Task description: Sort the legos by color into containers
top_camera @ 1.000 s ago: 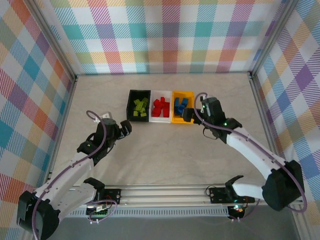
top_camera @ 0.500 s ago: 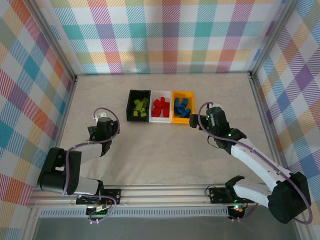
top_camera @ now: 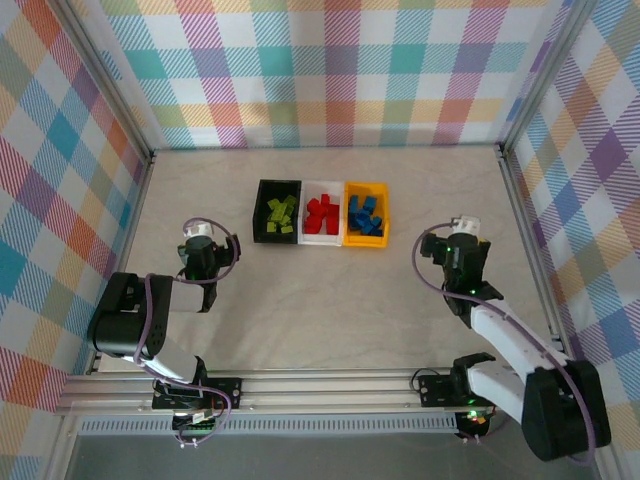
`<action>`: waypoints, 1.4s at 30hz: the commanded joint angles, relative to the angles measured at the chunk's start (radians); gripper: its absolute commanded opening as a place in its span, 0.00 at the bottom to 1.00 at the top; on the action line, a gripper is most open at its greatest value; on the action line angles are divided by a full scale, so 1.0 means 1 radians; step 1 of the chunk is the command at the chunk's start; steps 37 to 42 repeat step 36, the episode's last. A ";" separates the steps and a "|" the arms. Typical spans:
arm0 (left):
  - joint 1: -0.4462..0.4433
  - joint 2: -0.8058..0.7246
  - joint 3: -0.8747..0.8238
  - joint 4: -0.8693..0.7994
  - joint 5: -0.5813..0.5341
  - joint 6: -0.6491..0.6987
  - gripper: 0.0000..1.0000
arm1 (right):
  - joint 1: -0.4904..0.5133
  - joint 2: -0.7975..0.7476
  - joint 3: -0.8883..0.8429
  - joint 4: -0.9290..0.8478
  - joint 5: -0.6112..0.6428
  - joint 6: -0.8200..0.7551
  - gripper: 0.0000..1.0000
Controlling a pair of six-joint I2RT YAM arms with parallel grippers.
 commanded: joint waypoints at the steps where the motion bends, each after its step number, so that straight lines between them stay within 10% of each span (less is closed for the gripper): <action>1: -0.006 -0.001 -0.004 0.059 -0.010 0.013 1.00 | -0.090 0.096 -0.078 0.344 -0.113 -0.047 1.00; 14: -0.007 0.000 -0.002 0.055 -0.010 0.014 1.00 | -0.186 0.523 -0.025 0.668 -0.382 -0.099 1.00; 42: -0.007 0.002 0.003 0.048 -0.011 0.015 1.00 | -0.187 0.496 -0.027 0.627 -0.353 -0.079 1.00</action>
